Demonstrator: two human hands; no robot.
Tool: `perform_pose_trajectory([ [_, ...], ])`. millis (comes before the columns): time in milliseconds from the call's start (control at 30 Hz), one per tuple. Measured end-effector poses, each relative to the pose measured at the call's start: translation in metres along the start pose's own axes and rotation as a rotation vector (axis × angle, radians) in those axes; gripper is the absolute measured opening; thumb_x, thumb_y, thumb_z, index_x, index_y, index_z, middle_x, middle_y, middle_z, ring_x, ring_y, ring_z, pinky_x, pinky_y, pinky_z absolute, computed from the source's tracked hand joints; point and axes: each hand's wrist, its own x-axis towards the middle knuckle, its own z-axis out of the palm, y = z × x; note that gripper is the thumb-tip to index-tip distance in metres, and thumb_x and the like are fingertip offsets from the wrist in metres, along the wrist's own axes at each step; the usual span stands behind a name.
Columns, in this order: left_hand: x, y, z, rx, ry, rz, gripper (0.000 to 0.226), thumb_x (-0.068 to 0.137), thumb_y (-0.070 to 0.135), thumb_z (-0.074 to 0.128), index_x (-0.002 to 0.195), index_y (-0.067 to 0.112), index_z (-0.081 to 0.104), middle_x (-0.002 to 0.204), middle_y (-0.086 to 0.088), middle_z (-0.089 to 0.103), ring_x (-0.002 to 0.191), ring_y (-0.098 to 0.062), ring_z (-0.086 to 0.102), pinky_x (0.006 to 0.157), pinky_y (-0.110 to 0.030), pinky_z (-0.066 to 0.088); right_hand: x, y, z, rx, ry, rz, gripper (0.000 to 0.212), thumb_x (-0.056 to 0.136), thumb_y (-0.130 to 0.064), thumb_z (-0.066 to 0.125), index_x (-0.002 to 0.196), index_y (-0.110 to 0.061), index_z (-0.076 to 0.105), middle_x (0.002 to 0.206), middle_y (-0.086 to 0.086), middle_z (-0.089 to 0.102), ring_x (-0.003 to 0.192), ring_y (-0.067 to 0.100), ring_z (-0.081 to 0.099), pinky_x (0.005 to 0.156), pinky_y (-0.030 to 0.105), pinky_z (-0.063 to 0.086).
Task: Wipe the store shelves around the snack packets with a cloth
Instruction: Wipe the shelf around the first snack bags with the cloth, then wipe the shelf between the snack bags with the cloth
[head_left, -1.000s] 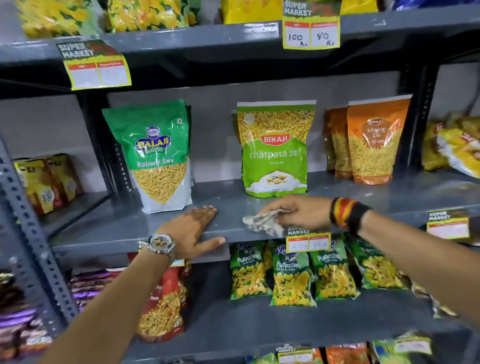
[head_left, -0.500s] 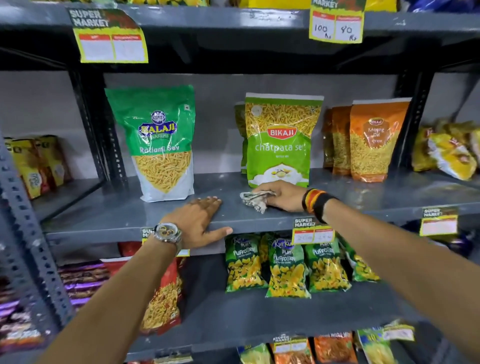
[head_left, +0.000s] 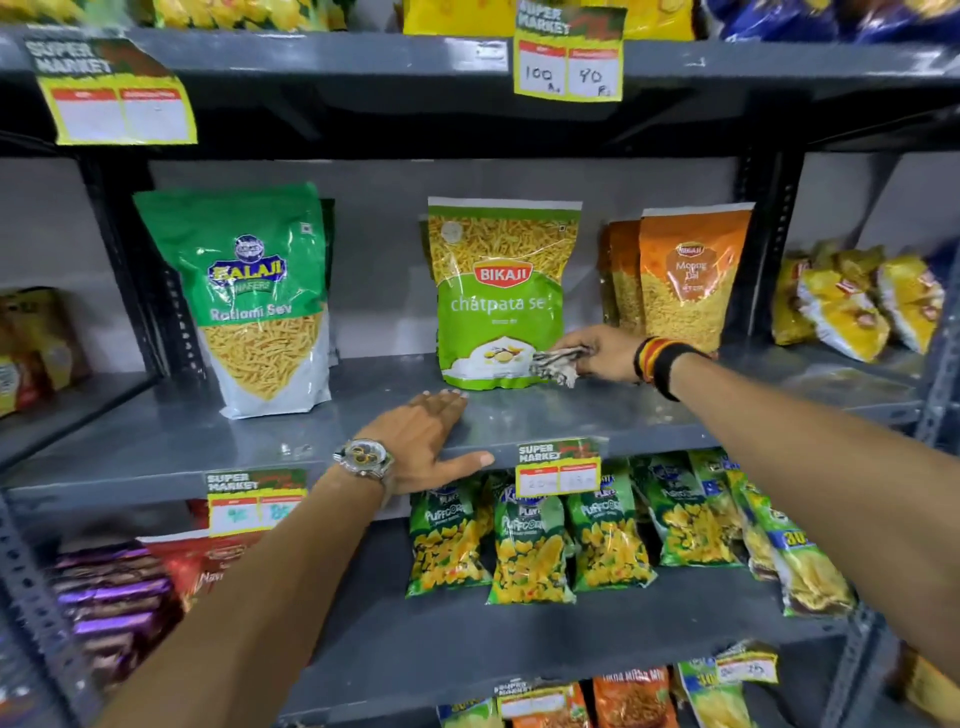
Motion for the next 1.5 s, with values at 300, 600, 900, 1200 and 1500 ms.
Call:
perform_pose_trajectory([
  [300,0.019,0.012,0.015,0.005,-0.089,-0.074,0.108,0.081,0.091,0.026,0.16,0.019,0.019,0.167,-0.002,0.022,0.152,-0.023,0.026,0.123,-0.04,0.025,0.042,0.046,0.025,0.083,-0.081,-0.093,0.04,0.095,-0.003,0.051,0.133,-0.014,0.056,0.136,0.007,0.058,0.121,0.025,0.056,0.083,0.017,0.038],
  [600,0.018,0.017,0.013,0.005,-0.095,-0.095,0.106,0.082,0.091,0.027,0.16,0.02,0.02,0.167,-0.002,0.024,0.15,-0.024,0.029,0.12,-0.045,0.031,-0.024,0.039,0.014,0.114,-0.32,-0.307,0.04,0.096,-0.002,0.047,0.129,-0.021,0.057,0.105,-0.021,0.07,0.093,-0.004,0.065,0.085,0.015,0.048],
  [900,0.017,0.018,0.012,-0.013,-0.052,-0.071,0.102,0.085,0.085,0.033,0.159,0.016,0.022,0.166,-0.005,0.026,0.149,-0.025,0.031,0.12,-0.041,0.027,0.022,0.048,0.004,0.071,-0.117,-0.099,0.041,0.094,-0.003,0.05,0.132,-0.018,0.056,0.116,0.004,0.068,0.09,0.004,0.068,0.072,0.012,0.045],
  [1200,0.015,0.017,0.013,-0.04,-0.016,-0.04,0.101,0.087,0.082,0.038,0.158,0.011,0.026,0.164,-0.009,0.029,0.149,-0.026,0.03,0.119,-0.04,0.028,-0.04,0.03,0.005,0.009,-0.339,-0.222,0.046,0.097,-0.016,0.047,0.131,-0.046,0.05,0.117,-0.012,0.069,0.087,0.034,0.064,0.088,0.051,0.051],
  [1500,0.013,0.018,0.012,-0.042,-0.011,-0.013,0.101,0.089,0.08,0.038,0.157,0.006,0.026,0.163,-0.015,0.03,0.149,-0.028,0.03,0.12,-0.038,0.024,0.013,0.011,0.017,-0.003,-0.071,-0.066,0.043,0.097,-0.003,0.044,0.135,-0.022,0.054,0.14,0.001,0.053,0.131,0.019,0.046,0.103,0.022,0.035],
])
